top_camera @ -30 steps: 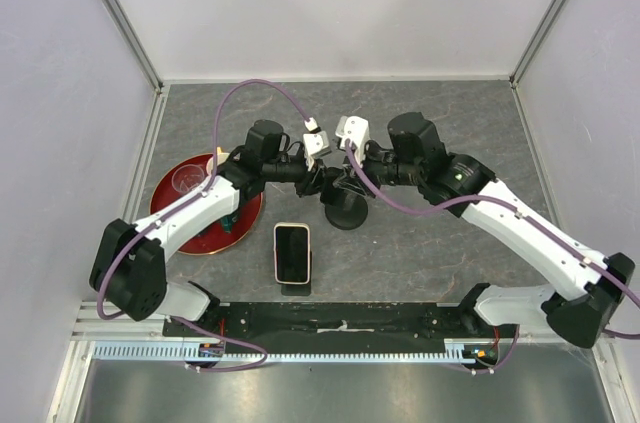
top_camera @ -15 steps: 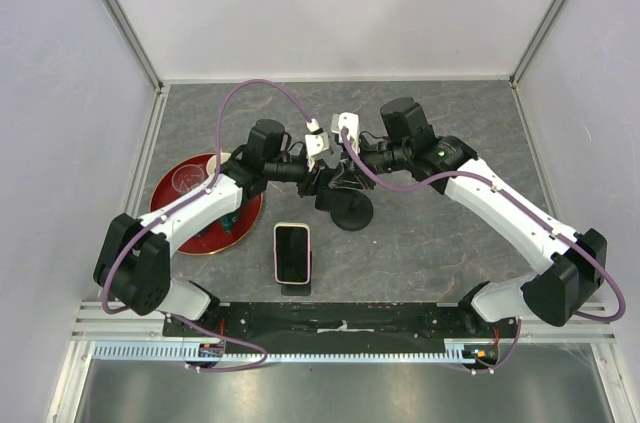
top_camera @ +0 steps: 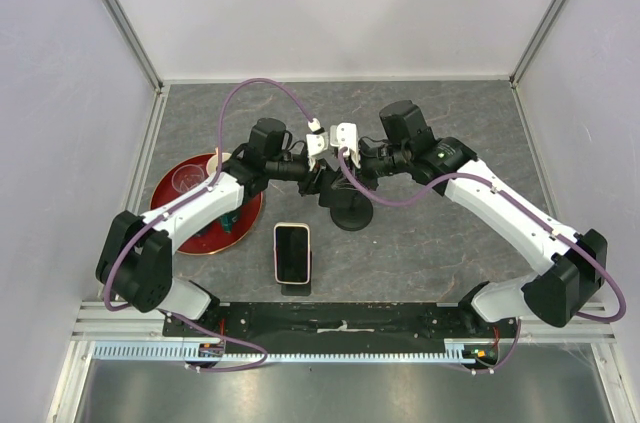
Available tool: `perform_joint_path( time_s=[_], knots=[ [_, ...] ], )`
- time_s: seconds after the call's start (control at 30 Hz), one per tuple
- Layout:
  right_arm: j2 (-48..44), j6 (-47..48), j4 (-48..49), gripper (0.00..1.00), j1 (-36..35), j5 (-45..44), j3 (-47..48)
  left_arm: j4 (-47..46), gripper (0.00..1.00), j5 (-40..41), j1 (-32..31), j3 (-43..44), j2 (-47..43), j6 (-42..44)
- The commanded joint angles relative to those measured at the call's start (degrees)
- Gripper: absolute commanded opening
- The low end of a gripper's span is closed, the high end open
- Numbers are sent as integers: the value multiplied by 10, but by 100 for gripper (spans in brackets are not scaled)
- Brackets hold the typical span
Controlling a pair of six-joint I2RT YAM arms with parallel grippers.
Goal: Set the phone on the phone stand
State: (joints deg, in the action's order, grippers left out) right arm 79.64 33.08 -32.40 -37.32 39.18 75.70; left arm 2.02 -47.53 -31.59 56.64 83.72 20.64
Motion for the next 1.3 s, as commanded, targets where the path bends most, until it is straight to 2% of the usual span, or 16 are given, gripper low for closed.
perform_joint_path(
  time_s=[0.0, 0.3, 0.4, 0.6, 0.77, 1.03, 1.27],
  knots=[
    [-16, 69, -4, 0, 8, -57, -3, 16, 2, -60, -2, 15, -3, 33],
    [-15, 76, -21, 0, 8, -76, -26, 6, 2, -60, 9, 6, -8, 35],
    [-10, 68, -16, 0, 8, -58, -37, -4, 2, -70, 13, 0, -10, 29],
    [1, -20, 61, 0, -11, 13, -16, -4, 2, -69, 13, 11, 6, 15],
    [-1, -23, 99, 0, -20, 29, -1, -4, 2, -67, 13, 12, 6, 15],
    [32, 46, 10, 0, -22, -13, 56, 3, 2, -67, 13, 11, 4, 19],
    [9, 70, -1, 0, 18, -23, 22, 3, 2, -71, 14, 7, 3, 26]
  ],
)
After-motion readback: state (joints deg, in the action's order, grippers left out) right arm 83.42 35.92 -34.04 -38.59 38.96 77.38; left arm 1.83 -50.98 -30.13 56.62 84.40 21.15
